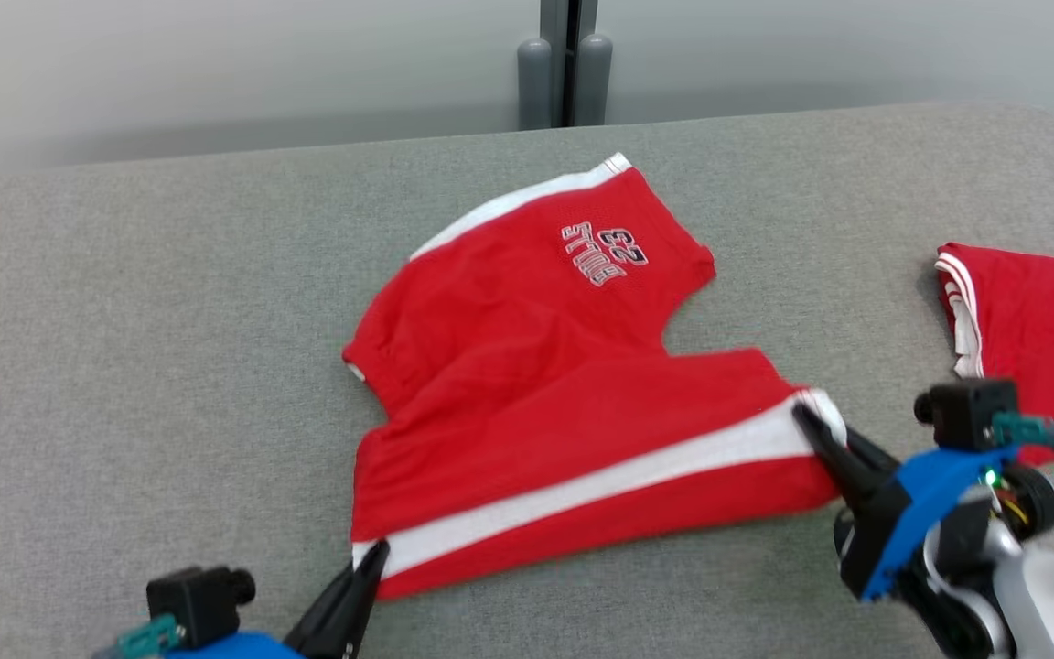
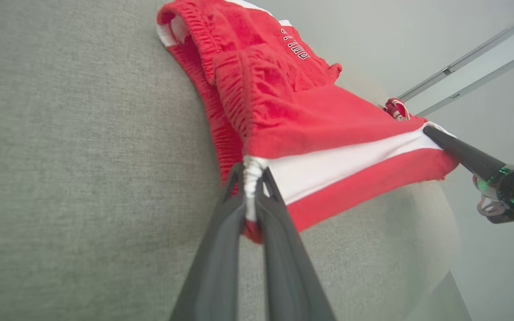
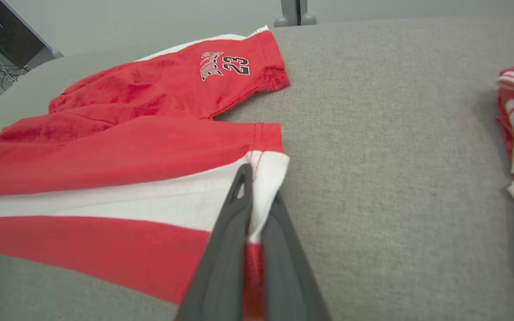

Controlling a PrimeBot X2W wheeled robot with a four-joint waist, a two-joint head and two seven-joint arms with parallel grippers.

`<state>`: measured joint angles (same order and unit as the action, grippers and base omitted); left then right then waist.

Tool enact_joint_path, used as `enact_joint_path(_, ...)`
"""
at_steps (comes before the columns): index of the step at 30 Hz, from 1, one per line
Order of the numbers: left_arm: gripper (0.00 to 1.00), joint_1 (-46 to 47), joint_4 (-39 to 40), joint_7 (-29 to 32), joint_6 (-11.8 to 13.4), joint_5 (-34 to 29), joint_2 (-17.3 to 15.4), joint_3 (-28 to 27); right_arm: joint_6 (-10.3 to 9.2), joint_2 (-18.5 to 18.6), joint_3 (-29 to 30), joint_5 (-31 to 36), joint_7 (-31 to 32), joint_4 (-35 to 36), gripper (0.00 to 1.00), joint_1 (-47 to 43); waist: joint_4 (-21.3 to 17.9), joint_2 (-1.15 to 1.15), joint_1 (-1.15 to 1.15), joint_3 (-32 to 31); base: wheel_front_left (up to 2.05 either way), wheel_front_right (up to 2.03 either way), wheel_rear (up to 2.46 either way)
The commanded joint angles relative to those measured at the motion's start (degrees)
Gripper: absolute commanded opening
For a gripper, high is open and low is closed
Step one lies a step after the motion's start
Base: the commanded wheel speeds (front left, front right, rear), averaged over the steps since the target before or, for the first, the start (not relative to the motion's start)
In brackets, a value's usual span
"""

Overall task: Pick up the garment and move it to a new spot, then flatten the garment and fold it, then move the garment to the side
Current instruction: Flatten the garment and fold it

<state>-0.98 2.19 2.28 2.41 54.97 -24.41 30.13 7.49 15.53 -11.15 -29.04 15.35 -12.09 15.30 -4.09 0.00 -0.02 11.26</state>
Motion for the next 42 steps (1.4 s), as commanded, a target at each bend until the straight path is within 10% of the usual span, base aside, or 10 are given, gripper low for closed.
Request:
enact_joint_path(1, 0.00, -2.72, 3.09, 0.58, 1.95, 0.19, -1.33, -0.45, 0.02, -0.81, 1.99, 1.13, 2.64, 4.12, 0.00, -3.89, 0.32, 0.00, 0.02, 0.18, 0.00, 0.00, 0.00)
enact_joint_path(8, 0.00, -9.82, 14.27, 3.41, 7.60, 0.31, -3.54, 0.76, 0.02, -4.59, 10.76, 6.34, 13.52, 22.27, 0.00, -14.96, 1.07, 0.00, 0.02, 1.34, 0.00, 0.00, 0.00)
enact_joint_path(14, 0.00, -3.79, 13.83, 2.78, 8.83, -1.84, -0.78, 0.53, 0.02, -4.93, 11.51, 8.60, 15.07, 24.32, 0.00, -11.20, 2.48, 0.00, 0.02, 2.27, 0.00, 0.00, 0.00)
enact_joint_path(41, 0.00, 25.70, -15.67, -4.69, 6.00, -4.75, 14.79, -1.00, 0.02, 4.33, -11.53, 4.52, -13.34, -22.41, 0.00, 34.48, 9.51, 0.00, 0.02, 13.02, 0.00, 0.00, 0.00)
enact_joint_path(42, 0.12, 25.97, -16.24, -5.04, 5.70, -4.87, 14.97, -0.89, 0.02, 4.28, -11.94, 4.13, -13.12, -23.95, 0.18, 34.76, 9.64, 0.00, 0.02, 13.11, 0.00, 0.00, 0.00)
